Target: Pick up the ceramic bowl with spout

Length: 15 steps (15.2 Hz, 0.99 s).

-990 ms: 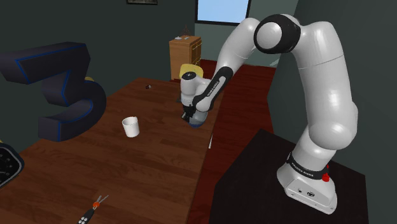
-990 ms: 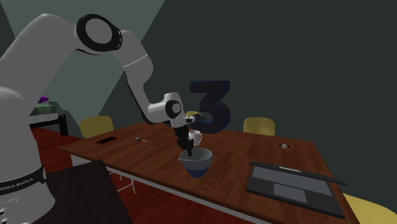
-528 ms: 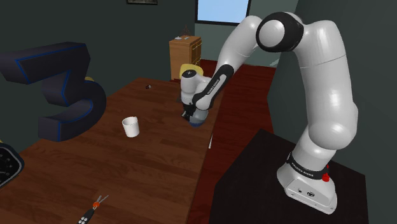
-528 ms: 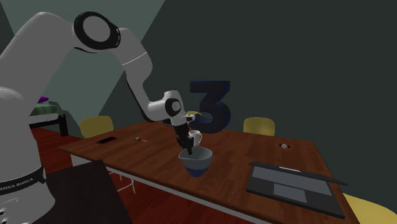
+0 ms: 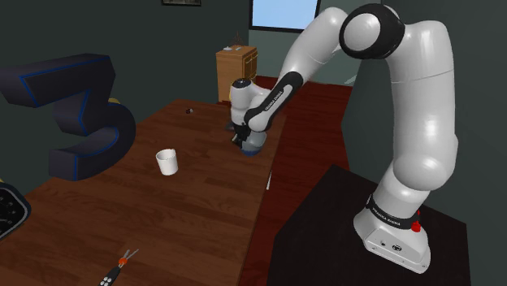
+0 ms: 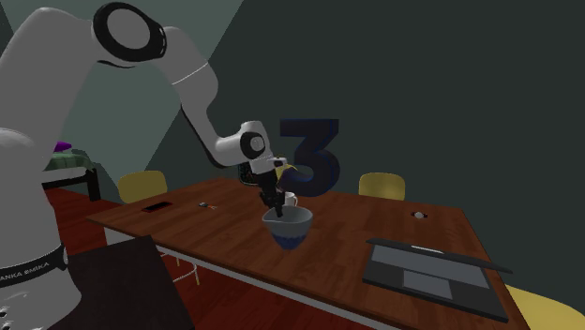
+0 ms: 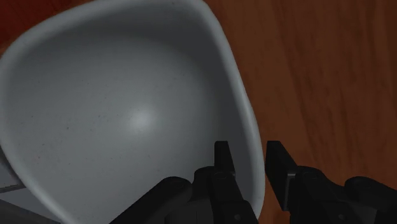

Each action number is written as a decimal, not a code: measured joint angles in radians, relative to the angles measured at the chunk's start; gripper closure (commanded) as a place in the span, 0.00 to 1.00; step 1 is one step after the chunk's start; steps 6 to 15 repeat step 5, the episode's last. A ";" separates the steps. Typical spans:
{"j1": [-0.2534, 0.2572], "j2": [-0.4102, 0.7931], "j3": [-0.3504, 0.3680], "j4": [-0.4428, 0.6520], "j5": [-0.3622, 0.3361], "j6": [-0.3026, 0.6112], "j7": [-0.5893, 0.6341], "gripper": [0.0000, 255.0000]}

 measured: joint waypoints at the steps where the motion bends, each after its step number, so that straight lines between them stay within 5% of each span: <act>1: -0.004 -0.011 0.004 -0.001 0.007 -0.009 -0.009 1.00; 15: -0.014 -0.046 0.019 -0.002 0.031 -0.042 -0.033 1.00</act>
